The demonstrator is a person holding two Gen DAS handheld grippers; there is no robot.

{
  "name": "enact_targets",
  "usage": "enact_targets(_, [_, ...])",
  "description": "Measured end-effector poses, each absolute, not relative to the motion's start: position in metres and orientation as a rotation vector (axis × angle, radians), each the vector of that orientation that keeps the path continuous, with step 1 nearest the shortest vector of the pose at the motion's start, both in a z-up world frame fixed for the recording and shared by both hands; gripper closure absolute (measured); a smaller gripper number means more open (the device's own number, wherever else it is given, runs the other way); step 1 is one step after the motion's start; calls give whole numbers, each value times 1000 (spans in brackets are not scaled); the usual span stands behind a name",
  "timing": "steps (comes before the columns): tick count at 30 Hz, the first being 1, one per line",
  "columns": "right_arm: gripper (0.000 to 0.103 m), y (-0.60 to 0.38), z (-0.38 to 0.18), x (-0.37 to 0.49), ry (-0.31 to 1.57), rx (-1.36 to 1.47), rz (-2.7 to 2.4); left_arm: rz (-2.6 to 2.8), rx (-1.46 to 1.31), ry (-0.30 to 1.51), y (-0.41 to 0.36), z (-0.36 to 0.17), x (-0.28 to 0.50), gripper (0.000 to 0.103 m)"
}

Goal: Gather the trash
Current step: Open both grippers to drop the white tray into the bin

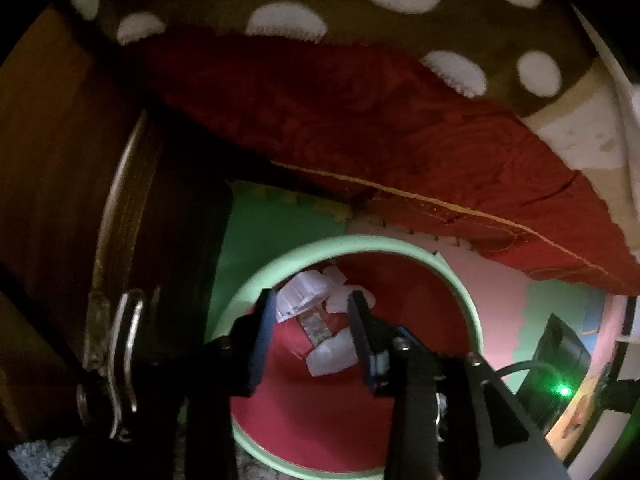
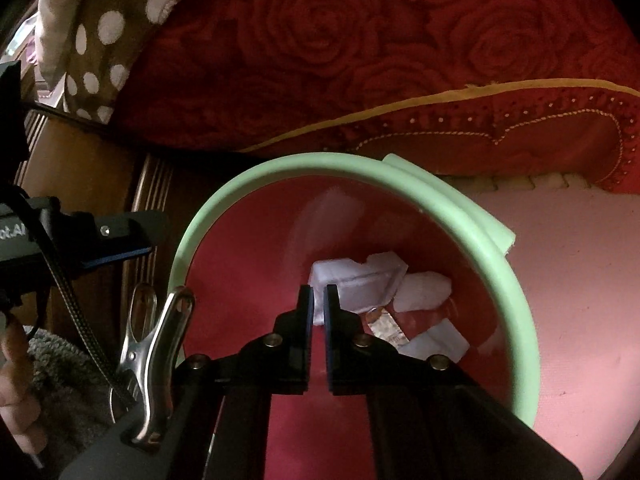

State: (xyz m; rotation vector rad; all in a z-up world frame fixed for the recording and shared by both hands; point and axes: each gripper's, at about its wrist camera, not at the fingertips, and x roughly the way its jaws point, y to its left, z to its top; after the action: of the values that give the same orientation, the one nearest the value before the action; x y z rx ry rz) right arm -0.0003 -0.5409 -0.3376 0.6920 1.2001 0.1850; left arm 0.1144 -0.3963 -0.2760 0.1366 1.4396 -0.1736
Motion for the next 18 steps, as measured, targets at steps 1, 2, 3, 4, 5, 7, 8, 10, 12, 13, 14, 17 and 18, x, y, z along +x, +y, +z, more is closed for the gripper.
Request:
enact_targets(1, [97, -541, -338, 0, 1201, 696, 184, -175, 150, 1429, -398, -274, 114, 56])
enact_targets(2, [97, -541, -339, 1, 1202, 697, 182, -179, 160, 1421, -400, -273, 112, 56])
enact_targets(3, [97, -542, -339, 1, 1202, 697, 180, -182, 173, 1415, -401, -273, 111, 55])
enact_targets(4, [97, -544, -336, -4, 1201, 697, 179, -183, 187, 1410, -403, -272, 110, 55])
enact_targets(5, [97, -546, -334, -4, 1199, 700, 180, -183, 205, 1405, -405, -272, 108, 55])
enact_targets(7, [95, -549, -335, -6, 1196, 705, 185, -193, 228, 1400, -409, -272, 105, 55])
enact_targets(8, [90, -549, -334, -4, 1190, 710, 193, -204, 228, 1402, -410, -272, 104, 55])
enact_targets(10, [80, -547, -332, 2, 1184, 723, 207, -217, 222, 1404, -409, -271, 103, 55])
enact_targets(12, [70, -548, -334, 5, 1197, 732, 214, -218, 209, 1400, -406, -269, 104, 55])
enact_targets(13, [66, -548, -334, 5, 1202, 732, 216, -217, 198, 1397, -405, -267, 104, 55])
enact_targets(14, [60, -547, -333, 6, 1201, 728, 219, -216, 186, 1395, -403, -266, 104, 55])
enact_targets(17, [43, -544, -324, 4, 1186, 707, 221, -219, 129, 1387, -395, -258, 103, 54])
enact_targets(18, [41, -542, -320, 4, 1180, 699, 223, -222, 113, 1384, -393, -256, 102, 53])
